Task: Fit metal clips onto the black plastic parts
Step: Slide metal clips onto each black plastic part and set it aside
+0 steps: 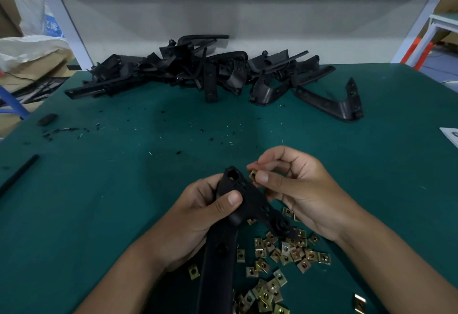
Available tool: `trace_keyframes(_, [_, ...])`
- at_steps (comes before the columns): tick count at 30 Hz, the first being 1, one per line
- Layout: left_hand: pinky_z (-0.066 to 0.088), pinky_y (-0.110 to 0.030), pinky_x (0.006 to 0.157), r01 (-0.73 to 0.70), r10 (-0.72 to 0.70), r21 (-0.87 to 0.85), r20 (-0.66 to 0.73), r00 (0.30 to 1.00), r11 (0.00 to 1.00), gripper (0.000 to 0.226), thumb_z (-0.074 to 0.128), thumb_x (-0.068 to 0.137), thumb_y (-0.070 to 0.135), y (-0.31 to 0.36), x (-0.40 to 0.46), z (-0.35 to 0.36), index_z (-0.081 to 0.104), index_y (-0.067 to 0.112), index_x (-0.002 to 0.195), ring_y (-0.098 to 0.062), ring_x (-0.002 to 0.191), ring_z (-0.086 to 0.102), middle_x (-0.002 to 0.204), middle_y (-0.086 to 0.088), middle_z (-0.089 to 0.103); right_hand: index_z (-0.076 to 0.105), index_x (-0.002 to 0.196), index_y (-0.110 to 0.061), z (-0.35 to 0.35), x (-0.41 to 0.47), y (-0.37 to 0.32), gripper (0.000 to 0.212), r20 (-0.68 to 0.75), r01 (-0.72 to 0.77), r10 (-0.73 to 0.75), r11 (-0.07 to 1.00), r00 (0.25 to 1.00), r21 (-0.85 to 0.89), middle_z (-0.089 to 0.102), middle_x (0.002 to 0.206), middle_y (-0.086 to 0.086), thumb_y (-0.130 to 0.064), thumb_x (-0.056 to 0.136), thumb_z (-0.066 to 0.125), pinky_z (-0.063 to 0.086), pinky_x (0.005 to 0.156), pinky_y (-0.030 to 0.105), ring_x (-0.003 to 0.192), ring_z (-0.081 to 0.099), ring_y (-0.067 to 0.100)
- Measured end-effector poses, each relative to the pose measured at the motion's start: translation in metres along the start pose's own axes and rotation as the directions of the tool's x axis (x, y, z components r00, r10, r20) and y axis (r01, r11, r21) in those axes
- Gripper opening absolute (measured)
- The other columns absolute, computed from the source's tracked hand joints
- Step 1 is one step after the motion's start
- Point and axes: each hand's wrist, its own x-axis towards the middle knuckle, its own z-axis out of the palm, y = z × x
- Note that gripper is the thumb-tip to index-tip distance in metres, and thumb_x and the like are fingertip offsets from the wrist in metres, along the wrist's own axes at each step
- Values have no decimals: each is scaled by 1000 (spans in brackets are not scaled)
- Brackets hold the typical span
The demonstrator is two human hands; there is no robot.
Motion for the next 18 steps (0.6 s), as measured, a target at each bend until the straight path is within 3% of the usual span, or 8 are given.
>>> trace_keyframes(5, [56, -25, 78, -4, 4, 20, 35, 999, 1000, 27, 68, 92, 27, 2, -1, 3, 71, 10, 113, -16, 90, 71, 103, -10, 73, 77, 83, -29, 3, 0, 2, 19, 8, -12, 12, 1000, 1000, -1, 77, 94, 1, -21, 68, 85, 55, 66, 19, 87, 73, 11])
trace_keyframes(10, [56, -27, 80, 8, -8, 29, 8, 1000, 1000, 43, 75, 88, 33, 2, -1, 3, 68, 3, 118, -21, 95, 70, 109, -17, 71, 77, 80, -28, 3, 0, 1, 18, 18, -14, 14, 1000, 1000, -3, 76, 88, 0, -14, 70, 83, 56, 65, 20, 85, 73, 11])
trace_keyframes(18, [57, -28, 79, 20, -20, 28, 7, 1000, 999, 39, 78, 84, 34, 4, -2, 6, 71, 7, 112, -20, 91, 71, 106, -15, 72, 73, 69, -25, 2, -1, 2, 20, 5, -49, 48, 997, 999, 65, 73, 79, 4, -14, 59, 86, 56, 60, 20, 80, 74, 12])
